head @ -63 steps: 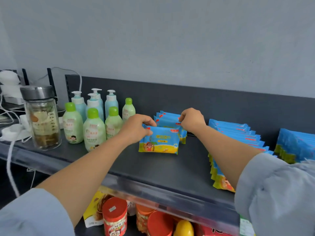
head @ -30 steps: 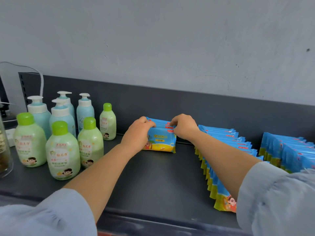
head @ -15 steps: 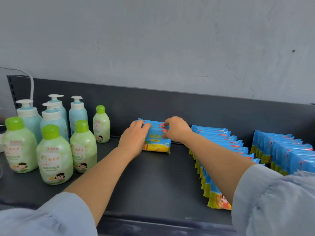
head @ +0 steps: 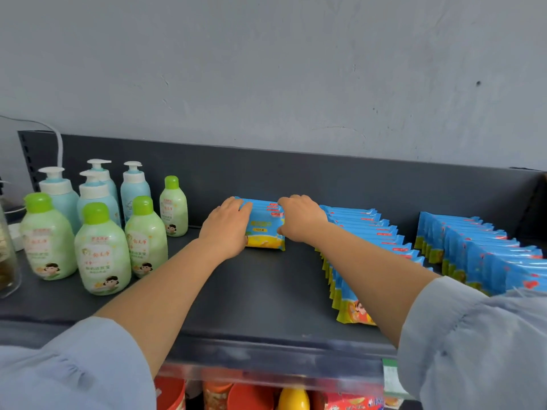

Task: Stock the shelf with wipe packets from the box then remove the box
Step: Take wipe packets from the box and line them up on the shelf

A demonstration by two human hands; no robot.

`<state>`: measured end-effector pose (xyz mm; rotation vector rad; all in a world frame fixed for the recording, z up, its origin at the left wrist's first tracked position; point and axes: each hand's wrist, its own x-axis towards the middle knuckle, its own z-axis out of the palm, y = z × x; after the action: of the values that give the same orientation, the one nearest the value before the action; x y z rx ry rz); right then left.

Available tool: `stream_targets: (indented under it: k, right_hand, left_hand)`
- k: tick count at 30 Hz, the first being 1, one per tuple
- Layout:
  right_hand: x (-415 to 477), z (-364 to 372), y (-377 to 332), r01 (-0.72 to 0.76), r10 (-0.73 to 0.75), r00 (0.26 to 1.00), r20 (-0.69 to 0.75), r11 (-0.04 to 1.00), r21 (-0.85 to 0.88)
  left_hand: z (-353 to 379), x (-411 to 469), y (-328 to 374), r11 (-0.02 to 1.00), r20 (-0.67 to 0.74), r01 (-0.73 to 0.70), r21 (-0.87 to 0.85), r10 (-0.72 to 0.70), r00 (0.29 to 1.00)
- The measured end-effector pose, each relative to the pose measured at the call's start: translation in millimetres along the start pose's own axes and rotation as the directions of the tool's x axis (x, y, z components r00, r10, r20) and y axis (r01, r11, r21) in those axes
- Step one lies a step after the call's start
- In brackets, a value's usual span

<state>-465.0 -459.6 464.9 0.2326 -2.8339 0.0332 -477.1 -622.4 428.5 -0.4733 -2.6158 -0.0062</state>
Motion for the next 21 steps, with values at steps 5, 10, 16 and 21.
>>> stream_targets:
  k: [5,10,16,21]
  right_hand:
    - [-34.6,-17.0,-1.1,0.073,-0.076,0.995,-0.071,0.996,-0.046]
    - [-87.5,-37.1,7.6,0.157,-0.163,0.98,-0.116,0.986,-0.057]
    - [-167.1,-50.9,29.4,0.239,-0.244,0.963,-0.114,0.97,-0.051]
    - [-231.8,-54.4,51.1,0.26,-0.26,0.963,-0.069,0.966,-0.014]
  left_hand:
    - [-29.4,-28.4,17.8,0.998,0.018,0.055,0.028,-0.055,0.998]
    - [-62.7,-69.6,50.2,0.991,0.034,0.12,0.055,-0.122,0.992]
    - [-98.8,-133.9,109.3,0.978,0.045,0.193,0.085,-0.197,0.979]
    - [-121.8,-185.5,158.1,0.974,0.072,0.202,0.099,-0.21,0.975]
